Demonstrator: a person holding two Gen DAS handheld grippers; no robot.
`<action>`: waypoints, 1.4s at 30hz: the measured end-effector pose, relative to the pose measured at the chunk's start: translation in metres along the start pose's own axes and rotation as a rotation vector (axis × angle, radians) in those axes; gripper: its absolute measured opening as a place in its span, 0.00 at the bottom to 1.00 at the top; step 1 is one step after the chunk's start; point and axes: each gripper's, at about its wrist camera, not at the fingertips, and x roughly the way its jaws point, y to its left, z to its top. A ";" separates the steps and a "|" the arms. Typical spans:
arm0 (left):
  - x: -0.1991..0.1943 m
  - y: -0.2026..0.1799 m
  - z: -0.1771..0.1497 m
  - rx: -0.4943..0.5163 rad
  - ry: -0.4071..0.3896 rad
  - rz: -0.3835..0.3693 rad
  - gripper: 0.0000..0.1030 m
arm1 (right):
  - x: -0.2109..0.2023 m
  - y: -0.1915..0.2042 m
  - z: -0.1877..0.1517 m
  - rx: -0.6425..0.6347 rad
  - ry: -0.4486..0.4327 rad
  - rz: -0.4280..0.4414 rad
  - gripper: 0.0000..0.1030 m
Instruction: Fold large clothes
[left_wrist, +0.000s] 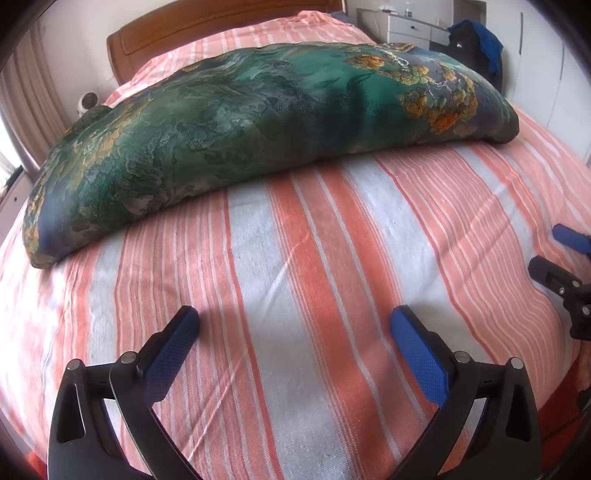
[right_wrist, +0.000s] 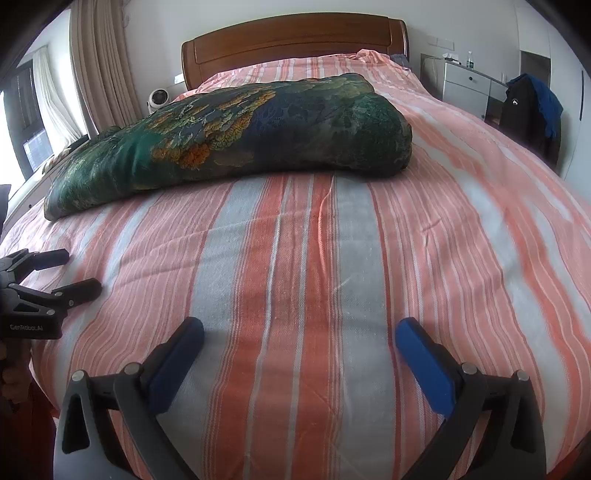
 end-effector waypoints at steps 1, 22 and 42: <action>0.000 0.000 -0.001 0.002 -0.003 0.000 0.99 | 0.000 0.002 -0.001 -0.002 0.000 -0.004 1.00; 0.000 -0.003 -0.003 0.000 -0.004 0.023 0.99 | 0.001 0.009 -0.002 -0.015 -0.002 -0.040 1.00; 0.000 -0.003 -0.005 0.000 -0.010 0.023 0.99 | 0.002 0.010 -0.002 -0.020 -0.004 -0.047 1.00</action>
